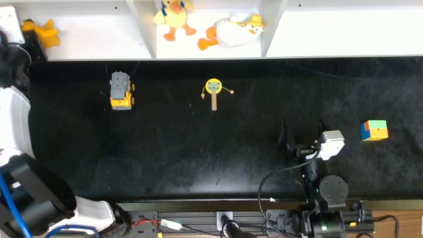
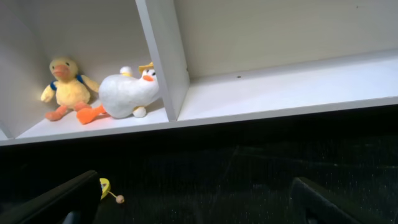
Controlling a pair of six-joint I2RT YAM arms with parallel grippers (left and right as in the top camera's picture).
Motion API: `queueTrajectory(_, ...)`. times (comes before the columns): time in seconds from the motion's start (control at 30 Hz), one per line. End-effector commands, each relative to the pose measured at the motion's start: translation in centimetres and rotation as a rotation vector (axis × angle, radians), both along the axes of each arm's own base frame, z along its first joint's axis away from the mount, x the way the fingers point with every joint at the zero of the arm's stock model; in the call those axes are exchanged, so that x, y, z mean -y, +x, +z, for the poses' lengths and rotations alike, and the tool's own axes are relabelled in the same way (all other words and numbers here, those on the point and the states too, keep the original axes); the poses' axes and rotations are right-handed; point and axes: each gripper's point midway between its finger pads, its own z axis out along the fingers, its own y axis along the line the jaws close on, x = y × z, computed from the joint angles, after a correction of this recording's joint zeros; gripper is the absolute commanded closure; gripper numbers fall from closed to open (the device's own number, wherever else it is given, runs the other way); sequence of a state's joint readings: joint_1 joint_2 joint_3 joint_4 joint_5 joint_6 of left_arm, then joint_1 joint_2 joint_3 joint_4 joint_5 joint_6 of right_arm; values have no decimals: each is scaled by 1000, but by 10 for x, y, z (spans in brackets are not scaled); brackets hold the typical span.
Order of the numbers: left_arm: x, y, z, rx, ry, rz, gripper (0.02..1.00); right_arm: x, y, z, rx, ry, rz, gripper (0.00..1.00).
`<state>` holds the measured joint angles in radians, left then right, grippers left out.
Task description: Store Toys
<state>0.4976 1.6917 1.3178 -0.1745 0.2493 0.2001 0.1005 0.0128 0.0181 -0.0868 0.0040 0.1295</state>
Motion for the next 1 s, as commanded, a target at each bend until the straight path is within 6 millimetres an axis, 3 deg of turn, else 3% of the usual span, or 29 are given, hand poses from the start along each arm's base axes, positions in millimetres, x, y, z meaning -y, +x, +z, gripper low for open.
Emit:
queueTrajectory(0.03,-4,10,14,21,-6,6,906,-1,0,-2,4,-6,7,5)
queueTrajectory(0.4,-3,15,14,-13,-12,13,906,-1,0,-2,4,-6,7,7)
queueTrajectory(0.6,-5,20,-2,-66,-41,14,910,-1,0,-2,4,-6,7,5)
queueTrajectory(1.0,-4,36,-13,-39,-46,-28,923,-1,0,-2,4,-6,7,5)
